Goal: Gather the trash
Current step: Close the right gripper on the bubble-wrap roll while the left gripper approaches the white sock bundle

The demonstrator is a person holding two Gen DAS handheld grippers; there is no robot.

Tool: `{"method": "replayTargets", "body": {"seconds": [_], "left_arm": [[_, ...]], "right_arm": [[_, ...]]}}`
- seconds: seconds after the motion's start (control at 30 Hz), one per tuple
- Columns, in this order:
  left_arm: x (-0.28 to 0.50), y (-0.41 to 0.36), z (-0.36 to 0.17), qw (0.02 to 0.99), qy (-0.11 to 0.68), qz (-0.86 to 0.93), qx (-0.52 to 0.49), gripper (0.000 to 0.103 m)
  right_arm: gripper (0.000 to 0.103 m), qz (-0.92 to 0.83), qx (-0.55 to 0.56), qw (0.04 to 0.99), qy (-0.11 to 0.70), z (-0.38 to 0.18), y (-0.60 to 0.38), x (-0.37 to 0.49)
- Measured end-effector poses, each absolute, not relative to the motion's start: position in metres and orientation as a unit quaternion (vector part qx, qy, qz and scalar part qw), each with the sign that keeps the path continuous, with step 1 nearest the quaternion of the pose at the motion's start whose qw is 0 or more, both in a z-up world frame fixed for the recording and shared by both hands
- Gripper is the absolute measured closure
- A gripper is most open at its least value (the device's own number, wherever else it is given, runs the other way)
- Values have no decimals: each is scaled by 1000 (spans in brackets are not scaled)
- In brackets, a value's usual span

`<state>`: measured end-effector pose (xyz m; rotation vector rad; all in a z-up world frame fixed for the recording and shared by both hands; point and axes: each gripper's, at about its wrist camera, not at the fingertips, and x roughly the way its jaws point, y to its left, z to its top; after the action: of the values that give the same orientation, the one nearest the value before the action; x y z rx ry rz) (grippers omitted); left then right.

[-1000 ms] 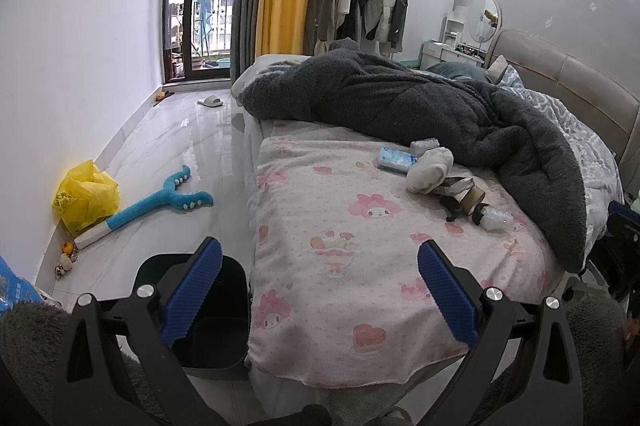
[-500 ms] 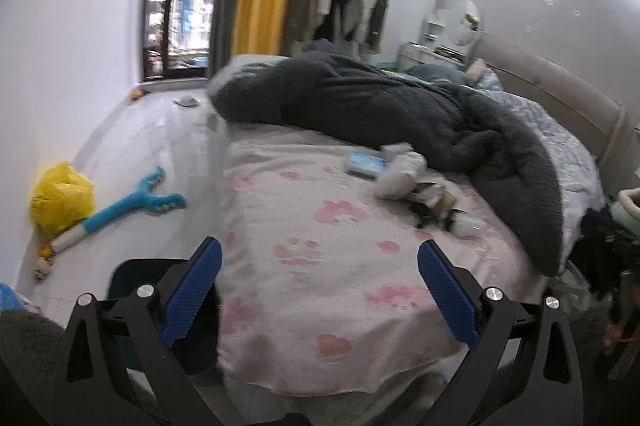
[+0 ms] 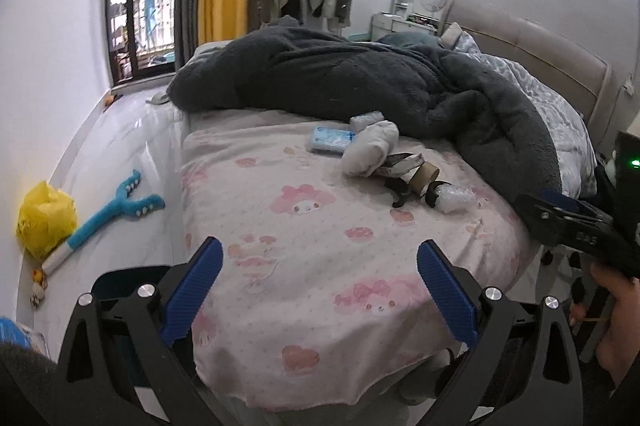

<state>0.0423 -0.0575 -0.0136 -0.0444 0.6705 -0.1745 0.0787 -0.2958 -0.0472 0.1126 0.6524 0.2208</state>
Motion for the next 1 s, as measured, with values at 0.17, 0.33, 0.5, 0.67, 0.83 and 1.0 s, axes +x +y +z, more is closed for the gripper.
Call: {"method": "replayTargets", "body": {"seconds": [0.17,0.33,0.5,0.67,0.83,1.0], "left_arm": [[57,-64,-5,944,316,-96,0,5],[85,-69,6,945,303,-120,11,5],[108,-73,3,944,302,-129,26,5],[126,-76,-6,935,317,-153,38,5],[143,-85,-17,924,331,-184,49,5],[161,-93,-28,915,342,-210,47,5]], "right_arm": [[14,114,72,930,341,-65,-296,99],[20,117,77,923,358,-82,-292,118],[20,127,100,918,363,-91,-293,132],[20,130,92,916,369,-96,-285,145],[24,130,99,912,377,-101,-285,153],[28,129,99,906,390,-108,-282,161]]}}
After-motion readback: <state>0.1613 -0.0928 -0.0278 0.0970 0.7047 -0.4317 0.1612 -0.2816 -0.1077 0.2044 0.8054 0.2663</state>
